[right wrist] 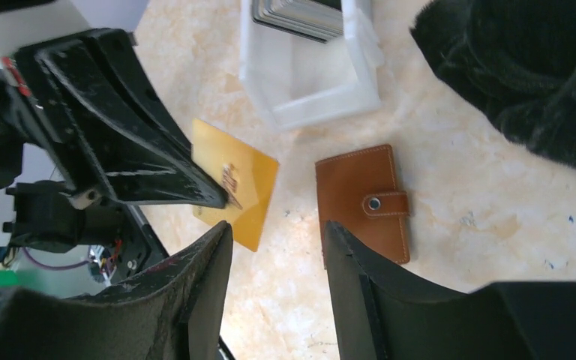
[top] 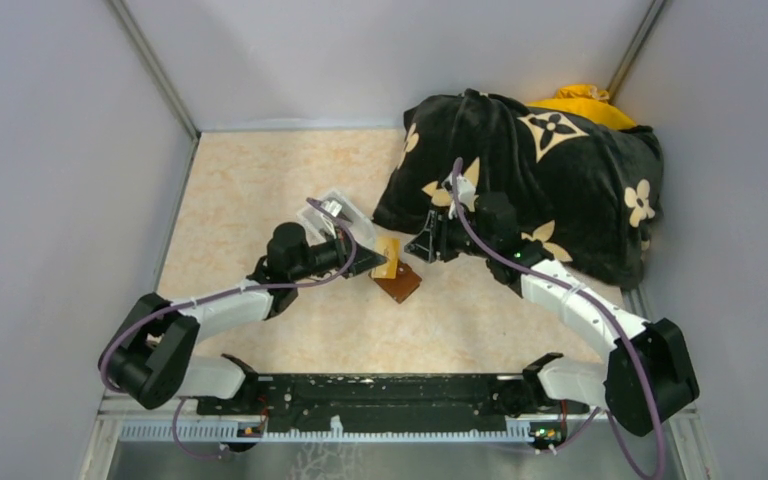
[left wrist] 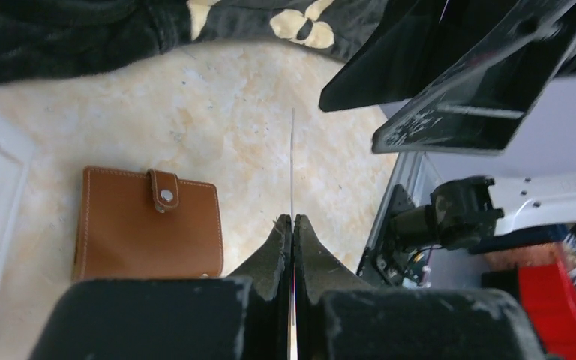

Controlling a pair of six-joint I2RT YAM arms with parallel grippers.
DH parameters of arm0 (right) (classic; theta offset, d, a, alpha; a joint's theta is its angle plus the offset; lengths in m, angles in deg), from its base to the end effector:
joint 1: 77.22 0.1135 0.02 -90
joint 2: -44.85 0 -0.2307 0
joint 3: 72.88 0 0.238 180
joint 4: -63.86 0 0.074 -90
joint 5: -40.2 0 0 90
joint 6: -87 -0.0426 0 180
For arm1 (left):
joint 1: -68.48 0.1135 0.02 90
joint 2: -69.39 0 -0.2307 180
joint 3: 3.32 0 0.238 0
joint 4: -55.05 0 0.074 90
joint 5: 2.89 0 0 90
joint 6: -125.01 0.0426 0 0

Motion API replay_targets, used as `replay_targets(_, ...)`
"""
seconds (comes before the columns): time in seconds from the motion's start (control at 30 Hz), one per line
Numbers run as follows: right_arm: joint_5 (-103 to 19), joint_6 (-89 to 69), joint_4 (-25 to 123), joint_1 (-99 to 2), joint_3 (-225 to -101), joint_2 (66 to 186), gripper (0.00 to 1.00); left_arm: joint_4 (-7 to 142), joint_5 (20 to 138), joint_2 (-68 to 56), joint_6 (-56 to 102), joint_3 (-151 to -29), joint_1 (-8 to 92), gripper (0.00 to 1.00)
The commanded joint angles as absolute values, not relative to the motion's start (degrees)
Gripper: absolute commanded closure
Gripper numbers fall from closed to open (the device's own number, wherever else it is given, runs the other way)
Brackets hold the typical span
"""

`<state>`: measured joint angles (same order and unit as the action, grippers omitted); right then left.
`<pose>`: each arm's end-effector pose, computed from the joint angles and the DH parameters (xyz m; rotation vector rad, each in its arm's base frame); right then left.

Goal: Put the credit cards into the card holder
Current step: Pick up the credit card from the storage box.

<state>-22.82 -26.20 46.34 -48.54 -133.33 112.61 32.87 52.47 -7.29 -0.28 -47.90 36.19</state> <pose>0.2279 0.1467 0.2497 -0.4195 2.0697 1.0339 0.2203 -0.1678 0.1927 0.4393 1.8753 -1.3536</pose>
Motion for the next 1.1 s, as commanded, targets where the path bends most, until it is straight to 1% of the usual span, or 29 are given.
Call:
replay_targets(0.0,-25.2,-31.1,60.3,-48.9,-127.5,111.2,0.51,17.7,65.3,-8.3,-13.7,-43.9,33.6,1.0)
replay_targets(0.17,-24.0,-34.2,69.4,-48.9,-124.1,114.3,0.51,5.4,71.1,-11.7,-22.9,-40.0,31.8,1.0)
replay_targets(0.33,-20.9,-37.8,76.9,-48.9,-122.2,117.5,0.51,3.4,72.9,-14.0,-25.9,-39.9,31.1,1.0)
replay_targets(0.73,-16.2,-41.3,84.5,-48.9,-122.0,123.1,0.53,-5.1,72.6,-20.8,-31.8,-40.2,31.0,1.0)
replay_targets(0.9,-12.7,-44.8,90.4,-48.9,-122.0,126.6,0.61,-8.1,72.8,-22.6,-33.9,-40.1,31.0,1.0)
replay_targets(1.07,-10.5,-48.6,96.4,-49.2,-120.9,128.9,0.82,-8.5,72.9,-23.1,-34.3,-40.1,31.0,1.0)
